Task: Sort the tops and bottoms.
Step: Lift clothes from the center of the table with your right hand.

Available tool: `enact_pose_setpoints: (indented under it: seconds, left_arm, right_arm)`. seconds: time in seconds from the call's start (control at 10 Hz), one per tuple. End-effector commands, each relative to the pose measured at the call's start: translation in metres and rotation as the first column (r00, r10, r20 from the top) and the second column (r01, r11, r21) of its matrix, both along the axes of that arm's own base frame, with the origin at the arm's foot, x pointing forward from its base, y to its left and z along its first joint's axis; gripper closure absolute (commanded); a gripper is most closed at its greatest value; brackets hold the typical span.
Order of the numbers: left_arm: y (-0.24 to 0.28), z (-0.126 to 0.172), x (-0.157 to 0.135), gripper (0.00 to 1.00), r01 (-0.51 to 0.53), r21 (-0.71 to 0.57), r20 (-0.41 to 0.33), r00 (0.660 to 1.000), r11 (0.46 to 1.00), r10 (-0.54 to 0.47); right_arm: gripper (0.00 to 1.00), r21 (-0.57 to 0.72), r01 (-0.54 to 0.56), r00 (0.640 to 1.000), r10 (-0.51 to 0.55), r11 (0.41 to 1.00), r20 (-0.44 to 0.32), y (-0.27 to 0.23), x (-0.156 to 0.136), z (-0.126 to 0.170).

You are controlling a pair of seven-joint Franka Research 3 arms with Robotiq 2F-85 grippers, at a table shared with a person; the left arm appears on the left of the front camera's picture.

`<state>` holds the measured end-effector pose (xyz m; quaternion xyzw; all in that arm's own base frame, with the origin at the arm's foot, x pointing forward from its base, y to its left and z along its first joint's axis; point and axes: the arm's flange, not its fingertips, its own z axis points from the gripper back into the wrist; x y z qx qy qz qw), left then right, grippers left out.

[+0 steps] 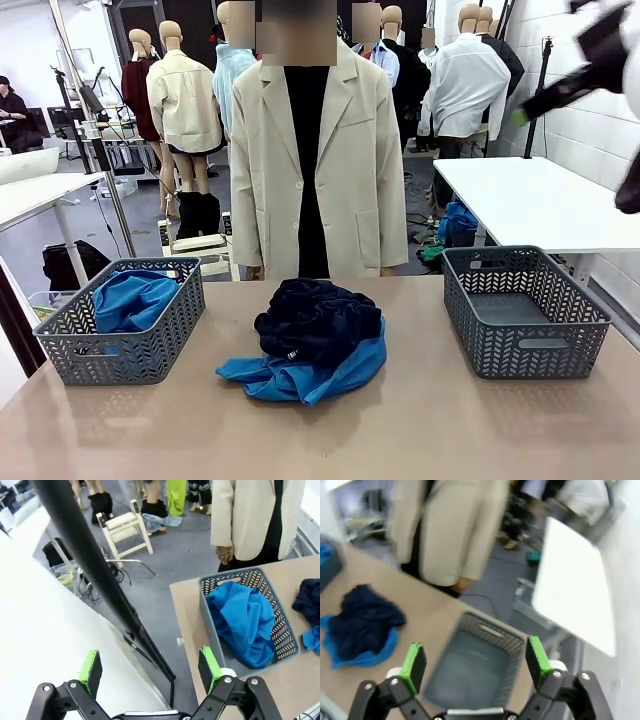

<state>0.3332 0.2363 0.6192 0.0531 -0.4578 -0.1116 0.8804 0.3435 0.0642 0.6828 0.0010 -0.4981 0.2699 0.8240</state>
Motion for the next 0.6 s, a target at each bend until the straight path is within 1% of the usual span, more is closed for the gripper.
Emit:
enact_pose_setpoints:
  seconds: [0.0,0.1,0.2,0.3,0.4,0.5]
  left_arm:
    - [-0.009,0.005,0.009,0.0,0.022,0.008,-0.027,0.999,1.0,-0.022]
    - [-0.009,0.005,0.009,0.0,0.022,0.008,-0.027,0.999,1.0,-0.022]
    - [-0.009,0.005,0.009,0.0,0.022,0.008,-0.027,0.999,1.0,-0.022]
    - [-0.009,0.005,0.009,0.0,0.022,0.008,-0.027,0.999,1.0,-0.022]
    - [-0.009,0.005,0.009,0.0,0.022,0.008,-0.027,0.999,1.0,-0.022]
    - [-0.009,0.005,0.009,0.0,0.022,0.008,-0.027,0.999,1.0,-0.022]
  right_arm:
    - [0.0,-0.113,-0.23,0.967,0.214,0.967,-0.137,0.042,0.034,0.011]
    - [0.0,-0.198,-0.289,0.944,0.245,0.937,-0.22,0.08,0.044,0.0]
    - [0.0,-0.243,-0.346,0.916,0.27,0.906,-0.298,0.108,0.051,-0.018]
    - [0.0,-0.248,-0.4,0.881,0.296,0.882,-0.369,0.131,0.062,-0.039]
    - [0.0,-0.219,-0.486,0.814,0.346,0.846,-0.467,0.152,0.072,-0.066]
    - [0.0,-0.224,-0.513,0.786,0.348,0.829,-0.511,0.166,0.083,-0.084]
